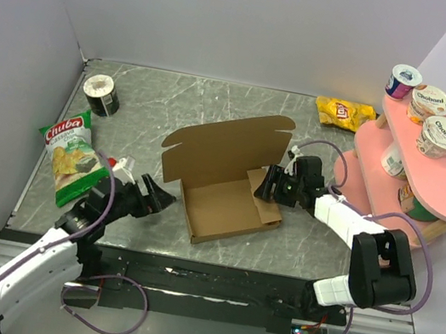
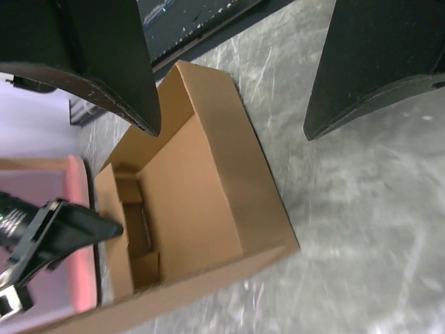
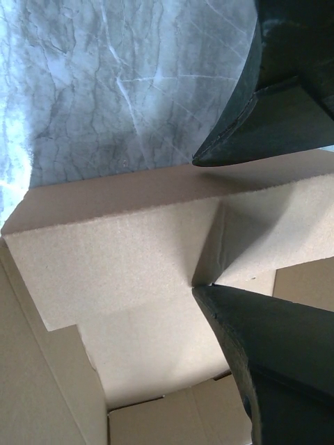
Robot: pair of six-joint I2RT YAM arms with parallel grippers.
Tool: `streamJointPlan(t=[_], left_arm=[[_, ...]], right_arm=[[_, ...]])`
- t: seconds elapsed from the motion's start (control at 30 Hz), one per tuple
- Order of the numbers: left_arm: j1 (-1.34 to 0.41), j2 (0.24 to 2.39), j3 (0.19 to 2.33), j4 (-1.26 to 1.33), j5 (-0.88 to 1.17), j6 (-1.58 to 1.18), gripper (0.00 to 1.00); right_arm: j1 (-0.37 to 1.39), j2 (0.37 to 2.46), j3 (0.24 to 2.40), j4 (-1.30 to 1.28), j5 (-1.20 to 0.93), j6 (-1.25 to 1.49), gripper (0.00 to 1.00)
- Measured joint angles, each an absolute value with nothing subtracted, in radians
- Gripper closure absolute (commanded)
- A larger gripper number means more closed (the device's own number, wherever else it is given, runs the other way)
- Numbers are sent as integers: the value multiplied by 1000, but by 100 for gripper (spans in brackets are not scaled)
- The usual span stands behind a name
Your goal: Fold the paper box
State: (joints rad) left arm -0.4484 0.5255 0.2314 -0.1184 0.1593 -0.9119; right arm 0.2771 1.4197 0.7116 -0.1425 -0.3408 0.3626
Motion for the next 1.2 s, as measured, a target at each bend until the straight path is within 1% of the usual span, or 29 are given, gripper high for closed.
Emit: streamJointPlan(t=[0.13, 0.27, 0.47, 0.57, 0.83, 0.9, 0.93, 0.97, 1.13, 1.17, 1.2], left_arm=[[-494, 636, 194, 6, 159, -950, 12], [-499, 750, 153, 162, 159, -982, 13], [-500, 866, 141, 334, 159, -999, 14], [-506, 920, 146, 378, 157, -995, 14], [-552, 1010, 201, 373, 81, -944, 22], [-569, 1026, 227, 373, 57, -924, 26], [-577, 1035, 241, 373, 51, -912, 27], [-582, 1044, 252, 374, 41, -900, 33], [-602, 1121, 320, 372, -8, -830, 46], [-603, 1133, 330, 371, -19, -820, 51], [-603, 1143, 339, 367, -28, -808, 53]], right_arm=[[299, 1404, 712, -144, -308, 369, 23], [326, 1388, 712, -152, -264, 369, 23], [341, 1383, 712, -156, -229, 370, 24], [345, 1383, 712, -158, -220, 371, 24], [371, 1383, 712, -158, -183, 378, 26], [376, 1383, 712, -158, -179, 378, 27], [377, 1383, 712, -158, -177, 378, 30], [380, 1383, 712, -158, -176, 379, 31], [397, 1397, 722, -164, -147, 383, 34], [402, 1398, 724, -166, -137, 385, 35], [406, 1399, 728, -170, -121, 389, 37]])
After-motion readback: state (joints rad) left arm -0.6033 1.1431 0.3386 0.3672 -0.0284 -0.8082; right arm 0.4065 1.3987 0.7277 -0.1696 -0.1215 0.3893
